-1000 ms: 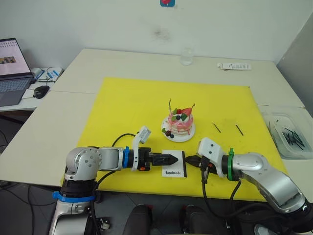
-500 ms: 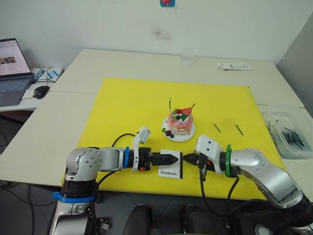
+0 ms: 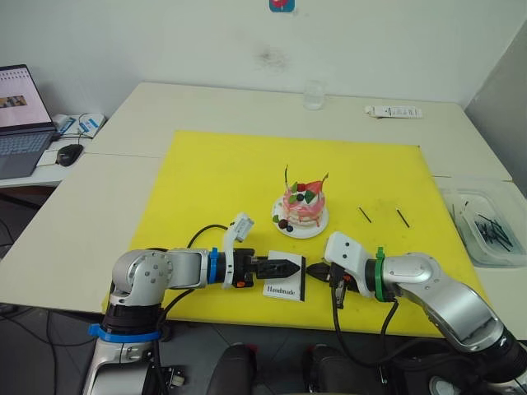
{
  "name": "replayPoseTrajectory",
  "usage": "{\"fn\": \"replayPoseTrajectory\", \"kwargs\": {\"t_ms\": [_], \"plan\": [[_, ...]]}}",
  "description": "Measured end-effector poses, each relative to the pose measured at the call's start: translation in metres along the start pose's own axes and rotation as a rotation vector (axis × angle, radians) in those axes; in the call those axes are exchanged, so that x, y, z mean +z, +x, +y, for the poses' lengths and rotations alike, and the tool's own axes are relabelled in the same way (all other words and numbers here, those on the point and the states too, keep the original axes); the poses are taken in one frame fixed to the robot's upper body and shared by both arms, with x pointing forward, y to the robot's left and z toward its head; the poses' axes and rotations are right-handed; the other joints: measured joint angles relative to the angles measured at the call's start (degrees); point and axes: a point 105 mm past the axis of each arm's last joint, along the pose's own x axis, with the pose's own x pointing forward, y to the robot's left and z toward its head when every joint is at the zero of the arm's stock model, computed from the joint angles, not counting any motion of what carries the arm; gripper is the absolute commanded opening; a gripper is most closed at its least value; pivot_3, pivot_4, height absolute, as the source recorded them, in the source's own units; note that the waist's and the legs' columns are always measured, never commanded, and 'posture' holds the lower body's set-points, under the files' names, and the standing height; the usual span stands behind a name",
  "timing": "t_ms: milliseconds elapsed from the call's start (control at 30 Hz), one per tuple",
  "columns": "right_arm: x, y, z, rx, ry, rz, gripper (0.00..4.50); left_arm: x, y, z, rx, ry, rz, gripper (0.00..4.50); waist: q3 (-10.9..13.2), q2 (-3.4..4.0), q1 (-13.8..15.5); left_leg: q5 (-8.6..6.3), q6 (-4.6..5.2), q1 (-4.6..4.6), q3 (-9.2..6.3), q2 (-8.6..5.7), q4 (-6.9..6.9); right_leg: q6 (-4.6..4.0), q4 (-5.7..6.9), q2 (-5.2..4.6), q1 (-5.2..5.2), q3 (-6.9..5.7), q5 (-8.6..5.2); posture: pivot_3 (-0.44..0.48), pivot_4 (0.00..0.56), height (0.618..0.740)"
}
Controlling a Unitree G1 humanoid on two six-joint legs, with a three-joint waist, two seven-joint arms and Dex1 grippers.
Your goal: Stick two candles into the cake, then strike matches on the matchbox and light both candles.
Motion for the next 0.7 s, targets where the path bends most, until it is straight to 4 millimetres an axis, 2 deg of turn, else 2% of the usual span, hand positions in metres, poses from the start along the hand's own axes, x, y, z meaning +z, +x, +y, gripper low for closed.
{"fn": "replayPoseTrajectory", "kwargs": {"t_ms": [400,500,700], "plan": [[0.001,0.000,0.000,0.006,0.030,-0.005,0.04,-0.001,0.000,0.000,0.006,0.007,-0.001,4.50,0.00,0.00,0.00,0.00,0.00,0.01,-0.04,0.03,-0.02,-0.02,0.00,-0.01,-0.01,-0.01,-0.01,0.000,0.150,0.738],[0.001,0.000,0.000,0.009,0.033,-0.007,0.00,-0.001,0.001,0.002,0.017,0.011,0.001,3.89,0.00,0.00,0.00,0.00,0.00,0.01,-0.04,0.03,-0.02,-0.02,0.00,-0.01,-0.01,-0.01,-0.01,0.000,0.150,0.738],[0.000,0.001,0.001,0.010,0.034,-0.007,0.00,-0.002,0.002,0.012,0.069,0.018,0.004,1.95,0.00,0.00,-0.01,0.00,0.00,-0.01,-0.03,0.03,-0.05,-0.02,-0.03,-0.01,-0.02,0.00,-0.02,0.000,0.150,0.738]]}}
